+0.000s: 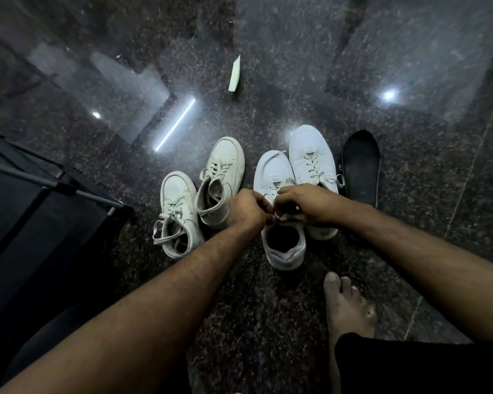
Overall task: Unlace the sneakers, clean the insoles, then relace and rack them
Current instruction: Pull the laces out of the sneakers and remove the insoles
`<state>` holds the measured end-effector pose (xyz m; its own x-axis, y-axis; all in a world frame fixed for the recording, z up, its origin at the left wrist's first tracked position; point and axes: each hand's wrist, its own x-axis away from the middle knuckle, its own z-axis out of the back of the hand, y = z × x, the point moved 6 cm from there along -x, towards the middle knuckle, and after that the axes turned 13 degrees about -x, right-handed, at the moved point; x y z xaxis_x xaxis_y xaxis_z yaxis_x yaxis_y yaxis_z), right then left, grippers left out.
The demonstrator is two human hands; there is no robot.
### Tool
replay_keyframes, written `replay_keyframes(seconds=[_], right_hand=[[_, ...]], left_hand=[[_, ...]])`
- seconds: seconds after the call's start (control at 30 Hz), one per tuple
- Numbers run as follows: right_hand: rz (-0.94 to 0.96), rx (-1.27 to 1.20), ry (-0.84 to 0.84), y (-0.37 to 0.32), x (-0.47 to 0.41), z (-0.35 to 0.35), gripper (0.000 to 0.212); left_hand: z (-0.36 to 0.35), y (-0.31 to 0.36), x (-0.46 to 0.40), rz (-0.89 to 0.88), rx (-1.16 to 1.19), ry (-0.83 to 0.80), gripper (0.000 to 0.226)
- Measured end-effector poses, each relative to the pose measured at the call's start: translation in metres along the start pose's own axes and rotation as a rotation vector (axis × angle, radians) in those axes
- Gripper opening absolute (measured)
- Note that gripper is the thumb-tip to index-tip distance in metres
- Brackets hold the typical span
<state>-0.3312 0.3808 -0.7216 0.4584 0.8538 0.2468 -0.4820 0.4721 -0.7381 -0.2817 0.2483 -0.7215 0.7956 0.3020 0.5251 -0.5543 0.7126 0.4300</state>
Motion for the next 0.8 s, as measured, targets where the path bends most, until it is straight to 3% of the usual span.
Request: replay_keyframes(seconds=[0.13, 0.23, 0.4, 0.57, 0.8], right_hand=[[0.031, -0.061, -0.065, 0.005, 0.005, 0.004, 0.013], [0.013, -0.091, 0.007, 0.011, 0.008, 0.008, 0.013], [0.002, -0.019, 0.053, 0.011, 0.009, 0.003, 0.029], [0.015, 0.020, -0.019, 0.006, 0.008, 0.004, 0.018], [0.080, 0.203, -0.018, -0.001, 0.014, 0.002, 0.011]], left_hand=[[-0.009, 0.003, 0.000, -0.057, -0.042, -0.073, 0.017], [-0.008, 0.002, -0.002, -0.064, -0.071, -0.066, 0.025], [-0.007, 0.003, -0.004, -0.054, -0.112, -0.065, 0.026], [-0.013, 0.006, 0.007, -0.035, -0.097, -0.138, 0.018], [-0.013, 0.007, 0.013, -0.074, -0.065, -0.001, 0.009]])
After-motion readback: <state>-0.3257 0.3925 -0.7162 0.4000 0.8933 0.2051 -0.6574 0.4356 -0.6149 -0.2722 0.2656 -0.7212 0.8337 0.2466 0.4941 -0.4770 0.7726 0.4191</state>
